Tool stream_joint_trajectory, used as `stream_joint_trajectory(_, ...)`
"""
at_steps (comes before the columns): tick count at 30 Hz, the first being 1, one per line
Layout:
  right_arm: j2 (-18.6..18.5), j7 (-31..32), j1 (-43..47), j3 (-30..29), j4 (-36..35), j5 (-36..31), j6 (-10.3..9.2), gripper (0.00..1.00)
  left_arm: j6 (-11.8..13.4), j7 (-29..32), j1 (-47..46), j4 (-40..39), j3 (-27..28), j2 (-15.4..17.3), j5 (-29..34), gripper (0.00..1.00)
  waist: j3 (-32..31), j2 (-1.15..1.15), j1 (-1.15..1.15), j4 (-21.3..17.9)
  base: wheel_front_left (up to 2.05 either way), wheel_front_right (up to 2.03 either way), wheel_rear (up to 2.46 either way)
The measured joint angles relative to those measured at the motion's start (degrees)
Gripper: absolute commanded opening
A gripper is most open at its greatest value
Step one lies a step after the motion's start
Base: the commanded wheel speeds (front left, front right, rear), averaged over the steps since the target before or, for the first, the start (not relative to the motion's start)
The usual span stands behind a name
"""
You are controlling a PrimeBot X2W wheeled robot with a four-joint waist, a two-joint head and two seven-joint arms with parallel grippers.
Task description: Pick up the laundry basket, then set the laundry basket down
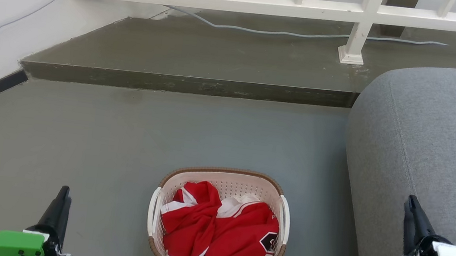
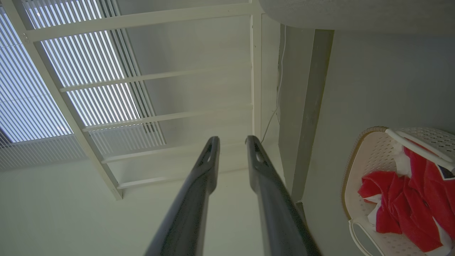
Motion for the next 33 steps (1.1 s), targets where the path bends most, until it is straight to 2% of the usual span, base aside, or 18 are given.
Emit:
stream_joint_trajectory(8,0.46,-1.01,1.16,0.88,0.53,-1.01,-0.01,1.00,0.01,-1.14,1.01,0.03,-1.19,-0.37,0.92,1.00,0.01,0.00,0.00,-0.01,0.00,0.00,0.00)
stream_joint_trajectory(15,0.46,-2.11,1.16,1.98,0.31,-4.02,-0.02,1.00,0.03,-2.37,1.01,-0.69,-1.75,-0.37,4.53,1.00,0.04,0.00,0.00,-0.02,0.00,0.00,0.00)
stream_joint_trajectory(22,0.45,-3.63,1.15,1.94,-1.38,-9.31,-0.62,1.00,1.03,-3.61,0.99,-2.81,-1.80,-0.35,11.62,1.00,0.09,0.00,0.00,-0.04,0.00,0.00,0.00)
stream_joint_trajectory(33,0.44,-5.56,1.14,3.77,-4.24,-22.23,-1.89,1.00,2.11,-5.56,0.99,-6.38,-3.30,-0.25,23.93,1.00,0.28,0.00,0.00,-0.05,0.00,0.00,0.00)
